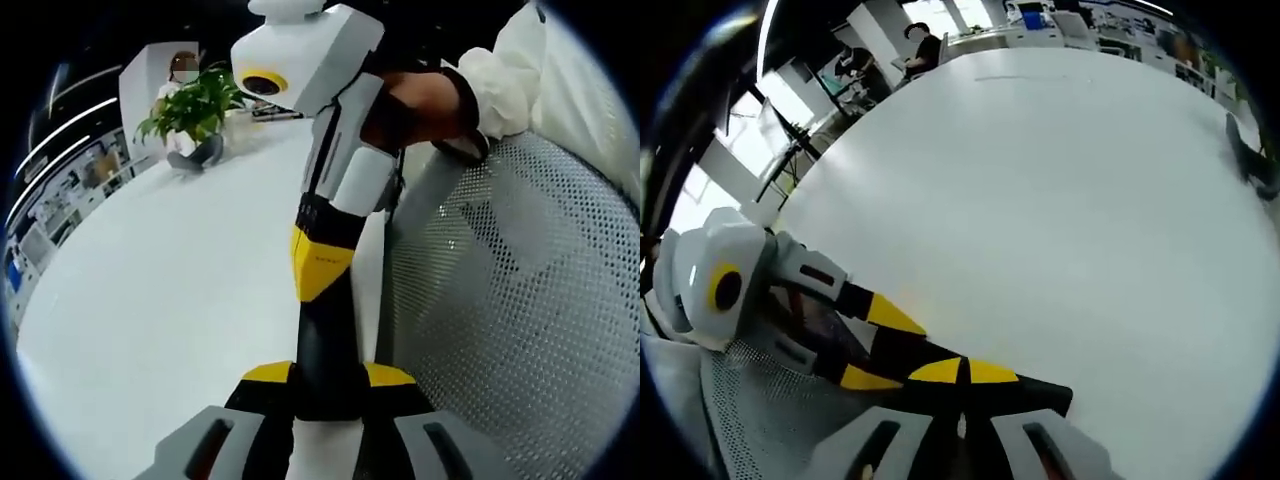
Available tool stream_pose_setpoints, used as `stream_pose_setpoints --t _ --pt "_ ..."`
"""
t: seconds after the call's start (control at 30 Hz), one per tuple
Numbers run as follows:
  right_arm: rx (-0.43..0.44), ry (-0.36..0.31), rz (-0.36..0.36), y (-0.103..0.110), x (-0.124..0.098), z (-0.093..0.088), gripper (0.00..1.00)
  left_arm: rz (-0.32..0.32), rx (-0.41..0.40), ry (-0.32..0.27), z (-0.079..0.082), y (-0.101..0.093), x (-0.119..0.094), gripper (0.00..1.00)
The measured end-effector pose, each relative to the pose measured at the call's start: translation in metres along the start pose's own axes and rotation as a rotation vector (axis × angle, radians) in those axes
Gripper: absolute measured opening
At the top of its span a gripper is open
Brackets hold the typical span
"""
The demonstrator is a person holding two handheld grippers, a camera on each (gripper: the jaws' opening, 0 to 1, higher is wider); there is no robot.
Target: Press the specified remote control buttons in sequence, fully releasing each button before pressing the next.
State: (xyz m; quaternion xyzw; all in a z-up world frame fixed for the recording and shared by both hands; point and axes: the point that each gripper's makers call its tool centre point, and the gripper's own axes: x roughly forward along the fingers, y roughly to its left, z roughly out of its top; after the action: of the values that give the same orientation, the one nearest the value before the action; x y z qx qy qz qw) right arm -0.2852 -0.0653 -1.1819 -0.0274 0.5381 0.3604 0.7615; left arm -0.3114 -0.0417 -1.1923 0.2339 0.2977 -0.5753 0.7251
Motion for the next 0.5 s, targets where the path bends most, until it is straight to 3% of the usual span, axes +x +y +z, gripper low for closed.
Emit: stream_pose_setpoints --t 0.5 --pt "0.01 -0.013 0.003 -0.0018 0.0018 0.0001 0.0 0.004 -0.001 -0.007 0.0017 0.0019 0.0011 0.24"
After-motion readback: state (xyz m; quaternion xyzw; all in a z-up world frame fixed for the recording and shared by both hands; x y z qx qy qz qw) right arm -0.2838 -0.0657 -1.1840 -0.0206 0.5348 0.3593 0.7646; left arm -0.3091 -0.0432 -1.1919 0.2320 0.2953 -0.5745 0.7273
